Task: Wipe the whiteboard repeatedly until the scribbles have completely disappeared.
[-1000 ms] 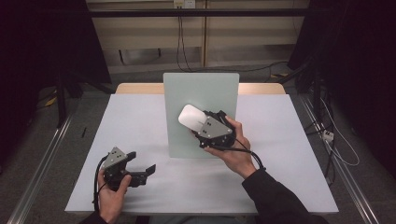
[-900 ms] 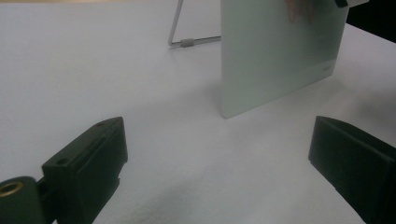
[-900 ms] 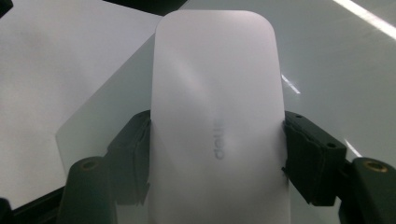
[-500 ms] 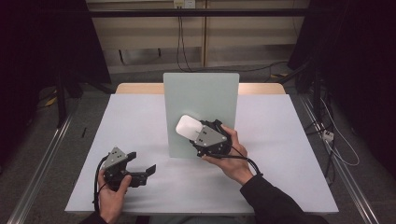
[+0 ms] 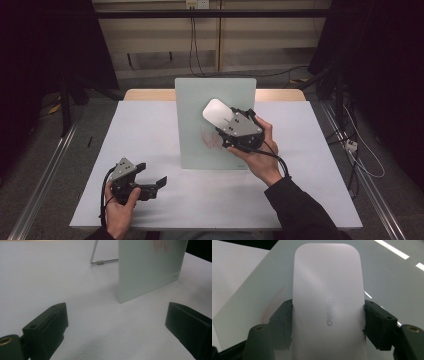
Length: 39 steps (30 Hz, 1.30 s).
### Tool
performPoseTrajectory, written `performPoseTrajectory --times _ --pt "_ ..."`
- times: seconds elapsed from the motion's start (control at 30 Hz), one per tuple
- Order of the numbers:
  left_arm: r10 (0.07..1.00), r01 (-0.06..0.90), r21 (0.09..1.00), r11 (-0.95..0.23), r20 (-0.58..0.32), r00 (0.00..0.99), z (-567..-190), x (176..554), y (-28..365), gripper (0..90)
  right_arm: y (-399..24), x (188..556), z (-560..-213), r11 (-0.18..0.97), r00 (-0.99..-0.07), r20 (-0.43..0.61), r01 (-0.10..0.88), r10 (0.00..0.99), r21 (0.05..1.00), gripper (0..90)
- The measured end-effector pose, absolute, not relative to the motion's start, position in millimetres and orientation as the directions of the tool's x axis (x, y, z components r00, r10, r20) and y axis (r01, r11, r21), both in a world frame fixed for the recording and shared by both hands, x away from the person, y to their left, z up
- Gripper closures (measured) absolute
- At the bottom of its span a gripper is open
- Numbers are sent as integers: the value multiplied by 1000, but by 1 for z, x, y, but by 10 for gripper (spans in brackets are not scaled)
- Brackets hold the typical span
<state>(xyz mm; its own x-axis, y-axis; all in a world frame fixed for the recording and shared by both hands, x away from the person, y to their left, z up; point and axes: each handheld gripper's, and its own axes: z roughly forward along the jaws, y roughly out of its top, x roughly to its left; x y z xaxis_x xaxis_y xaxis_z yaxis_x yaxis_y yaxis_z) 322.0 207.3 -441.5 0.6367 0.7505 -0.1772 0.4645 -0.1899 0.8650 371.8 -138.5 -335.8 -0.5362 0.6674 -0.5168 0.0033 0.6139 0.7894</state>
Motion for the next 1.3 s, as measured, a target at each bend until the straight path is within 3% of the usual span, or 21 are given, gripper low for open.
performPoseTrajectory --times 0.2,1.0,1.3 --pt "743 457 868 -192 -175 645 -441 321 206 44 -141 372 -336 605 -525 -512 5 679 796 317" --pt "743 461 867 -189 -181 644 -442 322 207 44 -107 354 -390 651 -645 -492 12 585 759 317" --pt "745 466 865 -188 -184 642 -442 322 207 44 -116 358 -379 633 -626 -489 11 608 774 317"
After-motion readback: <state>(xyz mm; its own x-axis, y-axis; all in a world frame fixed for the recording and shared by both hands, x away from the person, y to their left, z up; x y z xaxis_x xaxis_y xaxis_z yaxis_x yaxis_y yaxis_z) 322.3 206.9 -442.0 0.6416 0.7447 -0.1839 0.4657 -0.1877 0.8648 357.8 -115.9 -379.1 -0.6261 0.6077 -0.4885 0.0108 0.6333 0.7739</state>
